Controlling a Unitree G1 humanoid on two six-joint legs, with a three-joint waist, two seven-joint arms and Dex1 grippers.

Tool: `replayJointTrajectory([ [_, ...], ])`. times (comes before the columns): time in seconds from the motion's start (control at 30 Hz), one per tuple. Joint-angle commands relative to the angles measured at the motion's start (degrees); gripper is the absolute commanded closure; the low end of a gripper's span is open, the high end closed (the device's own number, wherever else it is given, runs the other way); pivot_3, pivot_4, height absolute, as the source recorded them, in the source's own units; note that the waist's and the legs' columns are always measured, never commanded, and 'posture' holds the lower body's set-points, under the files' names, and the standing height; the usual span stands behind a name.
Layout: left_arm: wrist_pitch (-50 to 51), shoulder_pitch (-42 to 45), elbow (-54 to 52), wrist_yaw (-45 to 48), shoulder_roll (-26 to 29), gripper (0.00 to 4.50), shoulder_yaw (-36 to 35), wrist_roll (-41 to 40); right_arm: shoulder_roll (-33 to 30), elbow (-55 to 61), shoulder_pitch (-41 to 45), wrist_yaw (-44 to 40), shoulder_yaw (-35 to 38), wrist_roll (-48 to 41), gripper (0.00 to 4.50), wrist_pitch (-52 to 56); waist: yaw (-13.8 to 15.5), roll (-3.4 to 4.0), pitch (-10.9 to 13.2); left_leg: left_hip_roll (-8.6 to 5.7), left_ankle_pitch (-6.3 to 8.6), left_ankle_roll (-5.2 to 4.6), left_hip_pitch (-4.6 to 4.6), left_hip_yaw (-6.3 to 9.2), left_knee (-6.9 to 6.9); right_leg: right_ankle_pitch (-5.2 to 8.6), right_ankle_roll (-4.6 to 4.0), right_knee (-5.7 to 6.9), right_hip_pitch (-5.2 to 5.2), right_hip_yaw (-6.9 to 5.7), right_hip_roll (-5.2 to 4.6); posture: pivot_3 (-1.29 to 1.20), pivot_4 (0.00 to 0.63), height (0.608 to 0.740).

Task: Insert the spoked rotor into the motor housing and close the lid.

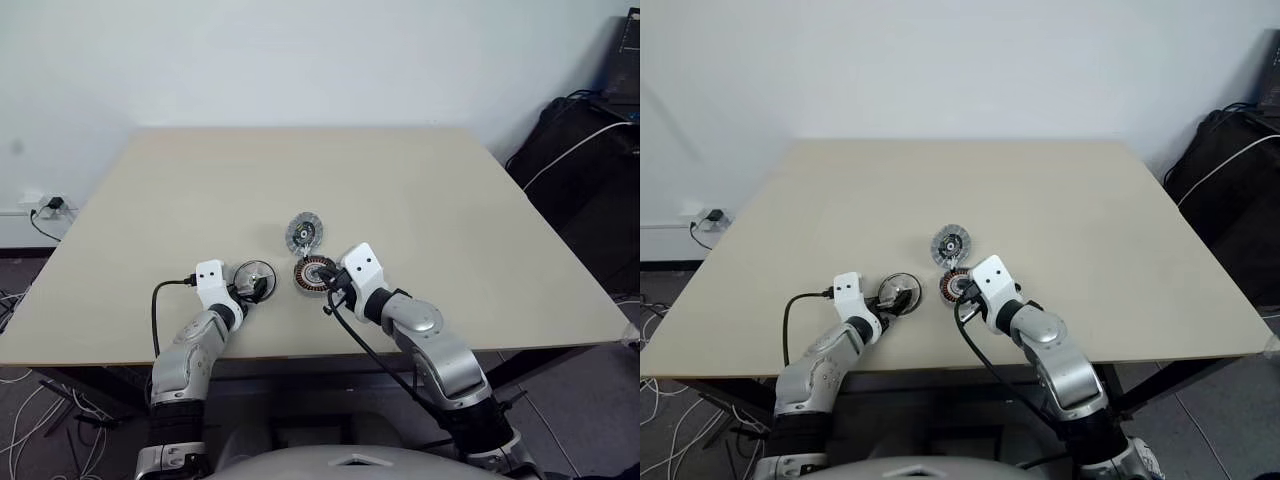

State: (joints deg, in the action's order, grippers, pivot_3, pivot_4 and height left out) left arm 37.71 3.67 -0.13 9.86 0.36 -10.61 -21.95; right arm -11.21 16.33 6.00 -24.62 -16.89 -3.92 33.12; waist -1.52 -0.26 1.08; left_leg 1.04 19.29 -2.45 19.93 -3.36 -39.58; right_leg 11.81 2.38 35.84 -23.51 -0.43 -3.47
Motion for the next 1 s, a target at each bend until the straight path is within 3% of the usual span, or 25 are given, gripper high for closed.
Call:
replayJointTrajectory([
  [0.03, 2.25, 1.32, -3.17, 0.58, -1.1, 0.0, -1.46, -4.56, 0.21, 2.5, 1.15, 0.29, 0.91, -0.83, 4.46, -0.29, 0.0, -0.01, 0.01, 0.0, 0.0, 0.0, 0.0, 0.0, 0.0, 0.0, 0.0, 0.0, 0.0, 0.0, 0.0, 0.0, 0.0, 0.74],
  [0.33, 4.64, 1.11, -3.98, -3.44, -4.95, 0.0, -6.64, -12.14, 0.52, 1.73, 1.35, 0.48, 0.97, -0.71, 4.46, -0.37, -0.03, -0.15, 0.09, 0.0, 0.0, 0.0, 0.0, 0.01, -0.01, 0.0, -0.01, 0.0, 0.0, 0.01, 0.01, 0.0, 0.0, 0.74],
  [0.43, 4.41, 0.52, -4.27, -4.54, -5.45, 0.64, -7.34, -13.36, 0.45, 1.69, 1.18, 0.51, 1.03, -0.69, 4.5, -0.3, -0.06, -0.18, 0.1, -0.01, 0.0, 0.0, 0.0, 0.01, -0.01, 0.0, -0.01, 0.0, 0.0, 0.01, 0.01, 0.0, 0.0, 0.74],
  [0.77, 3.06, 0.08, -3.44, -8.81, -7.66, 3.99, -10.19, -18.09, 0.23, 1.51, 1.18, 0.42, 1.05, -0.72, 4.5, -0.07, -0.02, -0.23, 0.11, -0.02, 0.0, 0.01, 0.0, 0.01, -0.01, 0.0, -0.01, 0.0, 0.01, 0.01, 0.0, 0.0, 0.0, 0.74],
  [0.8, 2.93, 0.04, -3.4, -9.15, -7.75, 4.14, -10.24, -18.53, 0.22, 1.5, 1.19, 0.41, 1.05, -0.72, 4.5, -0.06, -0.02, -0.24, 0.11, -0.02, -0.01, 0.01, 0.0, 0.01, -0.01, 0.0, -0.01, 0.0, 0.01, 0.01, 0.0, 0.0, 0.0, 0.74],
  [1.0, 0.54, -1.14, -4.42, -8.75, -7.95, 4.14, -9.61, -20.32, 0.09, 1.57, 1.26, 0.39, 1.03, -0.65, 4.5, 0.1, -0.02, -0.25, 0.12, -0.03, -0.03, 0.05, 0.0, 0.01, -0.01, 0.0, -0.01, -0.01, 0.01, 0.01, 0.0, 0.0, 0.0, 0.74],
])
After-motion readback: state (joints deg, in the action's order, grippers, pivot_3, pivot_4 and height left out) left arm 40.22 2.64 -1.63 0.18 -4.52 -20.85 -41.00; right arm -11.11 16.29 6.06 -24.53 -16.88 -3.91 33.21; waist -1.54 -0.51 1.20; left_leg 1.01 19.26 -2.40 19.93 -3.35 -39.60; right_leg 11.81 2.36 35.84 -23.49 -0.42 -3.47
